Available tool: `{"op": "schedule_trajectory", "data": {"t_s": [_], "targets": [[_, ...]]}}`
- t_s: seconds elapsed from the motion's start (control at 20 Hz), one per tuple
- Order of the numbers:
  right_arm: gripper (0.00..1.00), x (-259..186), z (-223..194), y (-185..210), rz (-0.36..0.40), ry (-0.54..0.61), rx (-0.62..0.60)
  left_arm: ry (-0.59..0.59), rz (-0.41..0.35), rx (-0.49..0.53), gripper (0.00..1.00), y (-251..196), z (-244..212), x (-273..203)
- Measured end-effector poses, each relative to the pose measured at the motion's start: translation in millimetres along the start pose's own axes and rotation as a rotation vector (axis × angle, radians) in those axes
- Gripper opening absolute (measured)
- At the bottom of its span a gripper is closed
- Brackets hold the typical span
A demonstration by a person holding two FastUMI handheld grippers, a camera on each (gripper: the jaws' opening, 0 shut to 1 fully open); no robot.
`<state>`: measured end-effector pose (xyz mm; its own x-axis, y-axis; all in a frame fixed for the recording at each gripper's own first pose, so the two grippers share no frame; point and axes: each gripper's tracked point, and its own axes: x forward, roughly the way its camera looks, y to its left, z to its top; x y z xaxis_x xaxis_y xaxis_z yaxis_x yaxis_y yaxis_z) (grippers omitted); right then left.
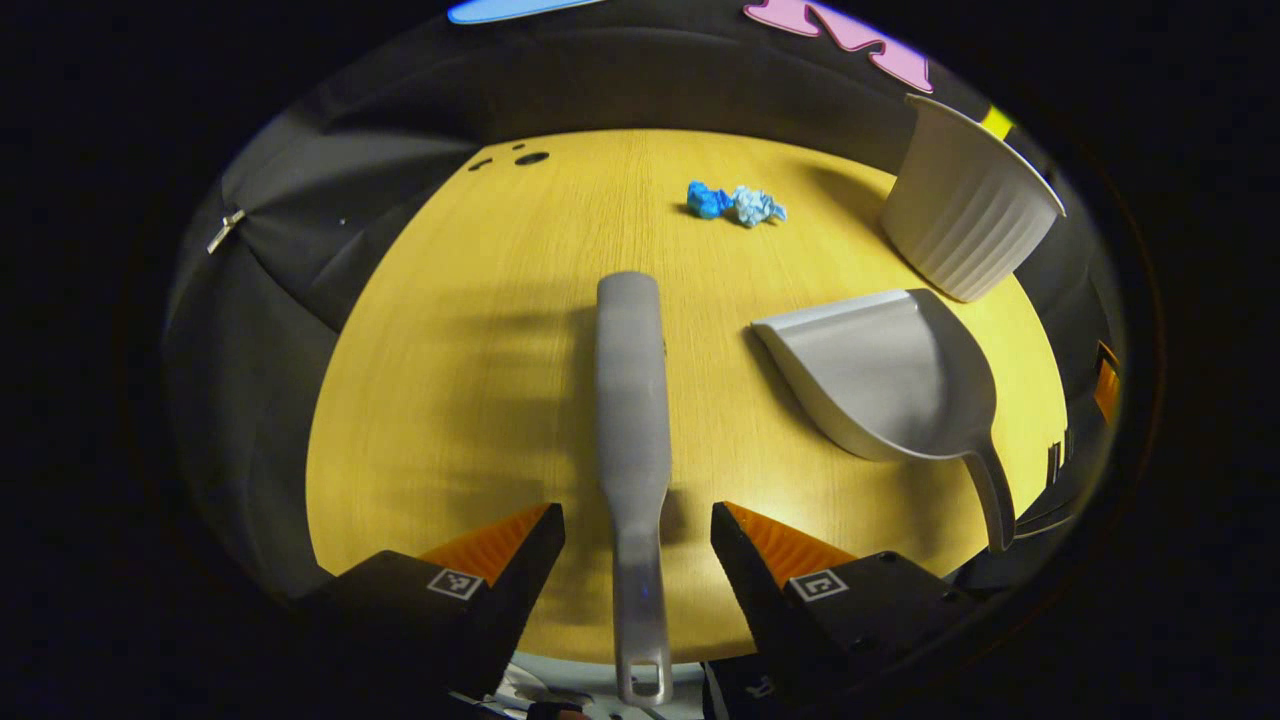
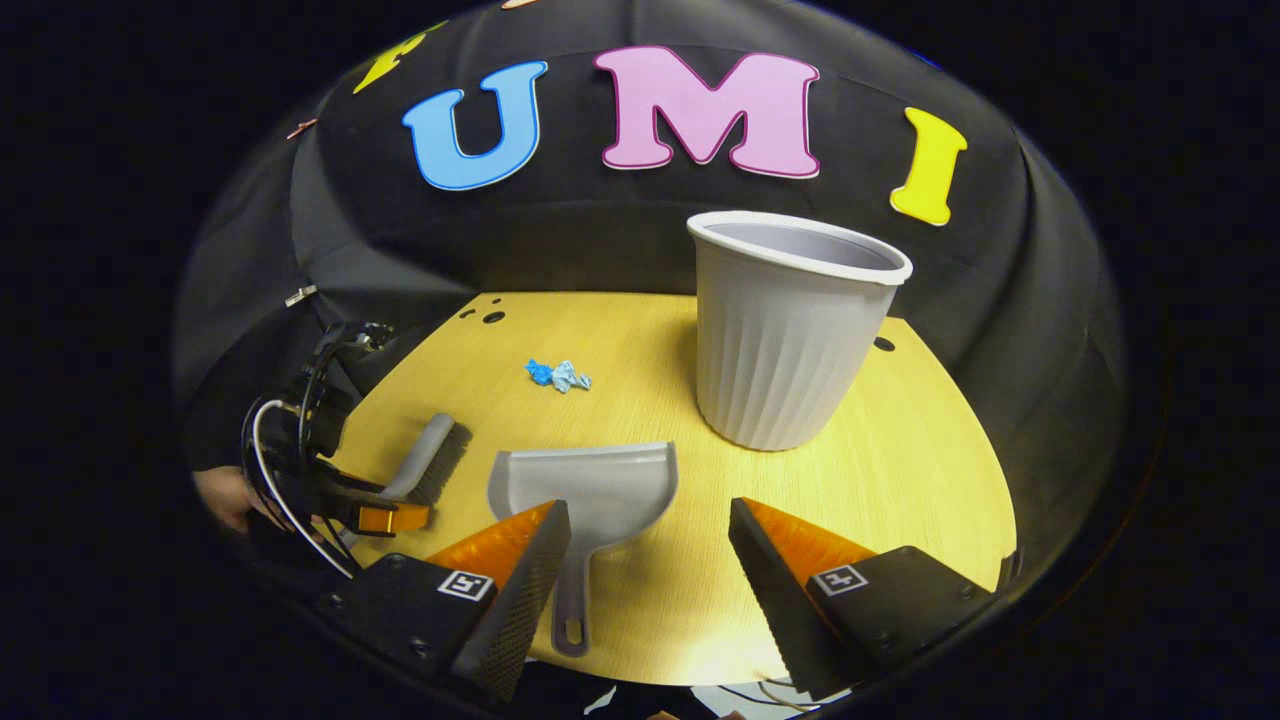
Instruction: Pick up the small broom and dustpan from the desktop, sweep the trash into the dustpan with the broom, and then empty the trash into the garbage bin.
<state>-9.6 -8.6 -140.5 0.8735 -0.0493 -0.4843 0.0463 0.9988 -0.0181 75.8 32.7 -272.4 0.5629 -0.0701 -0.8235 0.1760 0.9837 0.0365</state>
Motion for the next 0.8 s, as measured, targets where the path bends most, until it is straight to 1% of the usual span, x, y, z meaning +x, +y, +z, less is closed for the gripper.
{"op": "schedule_trajectory", "data": {"t_s": [0.15,0.2,0.3,0.35,0.45,0.5,0.55,0.6,0.65,0.7,0.75,0.8], "targets": [[0.99,1,-12,0,-0.005,0.04,0.017,0.033,-0.001,-0.001,0.94,4,-2,12],[0.99,1,-17,-1,-0.014,0.056,0.024,0.047,-0.015,-0.005,0.94,2,-3,15],[0.99,3,-26,0,-0.018,0.09,0.047,0.069,-0.03,-0.037,0.86,-2,-5,17],[0.99,4,-30,2,-0.012,0.106,0.064,0.062,-0.019,-0.043,0.78,0,-6,18],[0.99,5,-36,6,-0.005,0.129,0.091,0.068,-0.008,-0.026,0.68,3,-6,20],[0.99,7,-38,9,0.001,0.14,0.103,0.077,0.01,-0.018,0.56,6,-7,18],[0.99,9,-41,13,0.009,0.152,0.114,0.077,0.024,-0.006,0.41,9,-7,21],[0.99,10,-43,17,0.018,0.164,0.124,0.076,0.022,0.007,0.36,9,-7,24],[0.99,13,-44,23,0.029,0.178,0.135,0.075,0.018,0.019,0.28,7,-7,21],[1.0,16,-47,29,0.045,0.197,0.143,0.063,0.012,0.027,0.3,9,-6,21],[0.99,20,-54,37,0.068,0.233,0.151,0.033,-0.007,0.012,0.29,7,-3,20],[0.99,22,-62,44,0.092,0.275,0.158,0.012,-0.056,-0.024,0.28,0,-2,20]]}}
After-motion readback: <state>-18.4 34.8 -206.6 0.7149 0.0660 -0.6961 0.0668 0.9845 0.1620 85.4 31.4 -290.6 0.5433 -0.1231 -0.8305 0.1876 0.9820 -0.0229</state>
